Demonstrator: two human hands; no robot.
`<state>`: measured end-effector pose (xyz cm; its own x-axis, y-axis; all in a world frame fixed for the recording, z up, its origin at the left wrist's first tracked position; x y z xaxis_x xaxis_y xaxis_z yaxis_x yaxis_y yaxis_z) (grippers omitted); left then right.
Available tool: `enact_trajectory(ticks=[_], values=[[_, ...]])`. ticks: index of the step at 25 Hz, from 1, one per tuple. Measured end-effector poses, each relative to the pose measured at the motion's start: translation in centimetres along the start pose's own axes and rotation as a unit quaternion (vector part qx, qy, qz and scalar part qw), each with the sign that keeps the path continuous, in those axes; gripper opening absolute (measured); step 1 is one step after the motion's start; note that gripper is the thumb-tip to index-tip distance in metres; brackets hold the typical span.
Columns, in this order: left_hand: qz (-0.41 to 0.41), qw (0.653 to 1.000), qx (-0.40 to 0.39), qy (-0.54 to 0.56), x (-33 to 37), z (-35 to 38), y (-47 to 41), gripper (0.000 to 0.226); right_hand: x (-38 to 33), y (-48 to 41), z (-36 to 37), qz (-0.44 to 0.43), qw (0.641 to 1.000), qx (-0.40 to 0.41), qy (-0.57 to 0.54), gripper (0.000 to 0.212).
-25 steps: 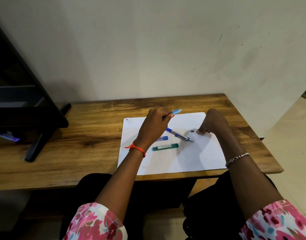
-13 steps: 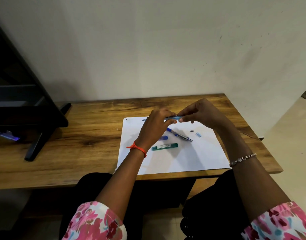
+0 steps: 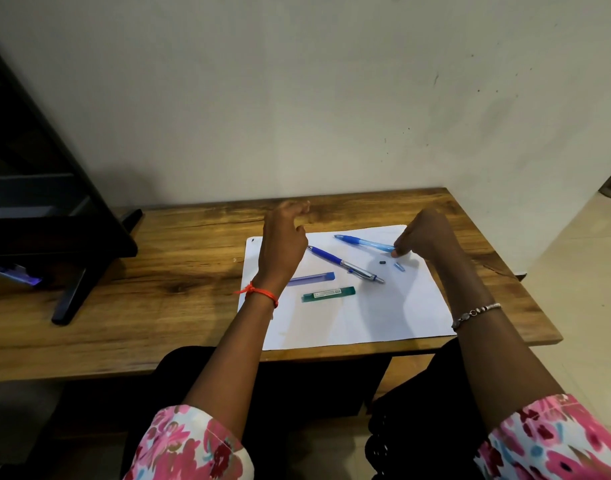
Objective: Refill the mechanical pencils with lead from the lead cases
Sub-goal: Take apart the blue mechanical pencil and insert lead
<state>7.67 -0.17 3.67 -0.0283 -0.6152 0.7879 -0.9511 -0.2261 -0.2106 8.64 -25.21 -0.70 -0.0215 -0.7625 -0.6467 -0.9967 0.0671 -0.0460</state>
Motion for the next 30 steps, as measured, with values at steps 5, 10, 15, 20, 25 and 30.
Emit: enact_trajectory(ticks=[5,10,15,20,25,30], values=[[-0.016,1.000,-0.015,-0.008,-0.6,-0.1,-0.2,0.036,0.7,0.2,0.7,0.032,0.995,-0.037,0.081,0.049],[-0.062,0.992,-0.099,-0.054,-1.6,0.7,-0.3,0.023,0.5,0.0,0.5,0.031,0.998,-0.033,0.042,0.047],[-0.033,0.960,-0.243,-0.132,-1.1,3.1,1.5,0.018,-1.8,0.4,-0.1,-0.040,0.996,0.008,-0.078,0.024],[-0.020,0.931,-0.292,-0.216,-1.9,4.5,2.5,0.019,-2.6,0.3,-0.4,-0.075,0.993,0.031,-0.085,0.020],[-0.024,0.918,-0.296,-0.262,-2.8,5.5,2.7,0.024,-3.3,0.3,-0.3,-0.096,0.991,0.028,-0.091,0.018],[-0.067,0.955,-0.280,-0.070,-1.2,4.0,2.0,0.015,-7.4,1.5,2.0,-0.189,0.963,-0.102,-0.165,0.020]])
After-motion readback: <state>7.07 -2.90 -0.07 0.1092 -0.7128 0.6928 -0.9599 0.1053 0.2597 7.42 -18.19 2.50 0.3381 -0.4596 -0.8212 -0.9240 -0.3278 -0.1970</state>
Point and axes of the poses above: each hand's wrist, its own y-axis away from the middle knuckle, its own z-axis out of the palm, x = y × z, the point moved 9 cm from there along -y, towards the middle knuckle, and after that the axes turned 15 degrees about -z, right-handed, at the moved point
